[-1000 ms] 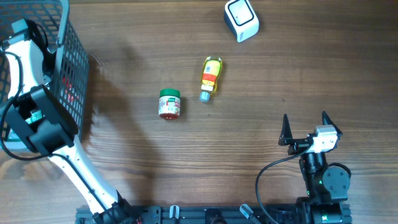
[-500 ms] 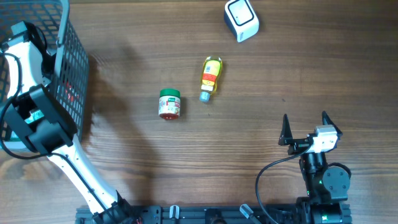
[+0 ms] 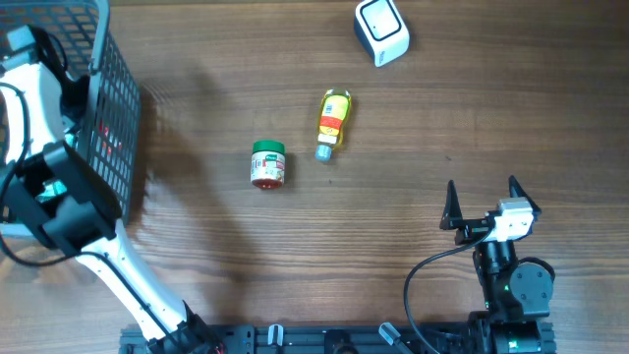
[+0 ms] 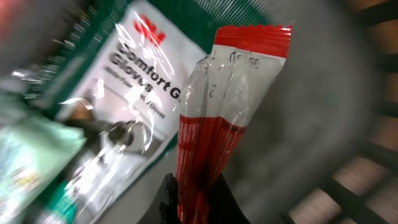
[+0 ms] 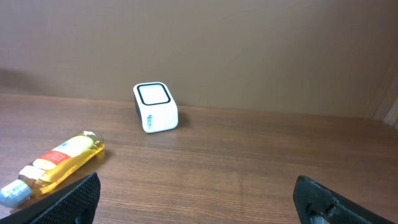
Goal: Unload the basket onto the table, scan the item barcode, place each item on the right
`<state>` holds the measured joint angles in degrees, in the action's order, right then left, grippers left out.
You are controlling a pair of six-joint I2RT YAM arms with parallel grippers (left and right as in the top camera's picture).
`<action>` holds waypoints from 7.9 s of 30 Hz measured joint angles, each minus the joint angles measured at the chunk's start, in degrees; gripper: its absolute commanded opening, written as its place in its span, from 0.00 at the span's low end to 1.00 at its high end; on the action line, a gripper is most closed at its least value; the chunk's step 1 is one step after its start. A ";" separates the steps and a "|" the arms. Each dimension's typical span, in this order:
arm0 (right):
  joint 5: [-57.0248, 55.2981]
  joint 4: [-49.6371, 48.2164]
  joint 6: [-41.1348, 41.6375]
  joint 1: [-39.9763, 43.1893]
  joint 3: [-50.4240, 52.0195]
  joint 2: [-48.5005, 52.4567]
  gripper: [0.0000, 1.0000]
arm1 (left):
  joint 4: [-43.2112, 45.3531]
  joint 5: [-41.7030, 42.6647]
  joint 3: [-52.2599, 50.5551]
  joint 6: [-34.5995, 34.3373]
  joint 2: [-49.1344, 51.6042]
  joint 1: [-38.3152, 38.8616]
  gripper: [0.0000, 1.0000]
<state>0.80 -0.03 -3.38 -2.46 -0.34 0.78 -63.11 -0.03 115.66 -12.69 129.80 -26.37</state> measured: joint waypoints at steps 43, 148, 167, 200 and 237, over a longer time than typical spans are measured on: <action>-0.02 0.00 0.00 0.00 0.00 0.00 1.00 | -3.96 -5.97 -0.11 -6.21 -22.91 45.51 0.04; -0.02 0.00 0.00 0.00 0.00 0.00 1.00 | 6.08 -17.90 -19.45 6.54 -13.05 -5.29 0.93; -0.02 0.00 0.00 0.00 0.00 0.00 1.00 | 15.08 -18.51 -25.35 10.67 -11.56 -7.04 0.52; -0.02 0.00 0.00 0.00 0.00 0.00 1.00 | 16.48 -19.56 -25.29 7.23 -33.66 -1.25 0.04; -0.02 0.00 0.00 0.00 0.00 0.00 1.00 | 6.99 -12.39 -24.79 -35.26 -23.08 68.35 0.04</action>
<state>0.78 -0.03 -3.38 -2.46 -0.34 0.78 -56.12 -12.43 90.87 -47.94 106.72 41.98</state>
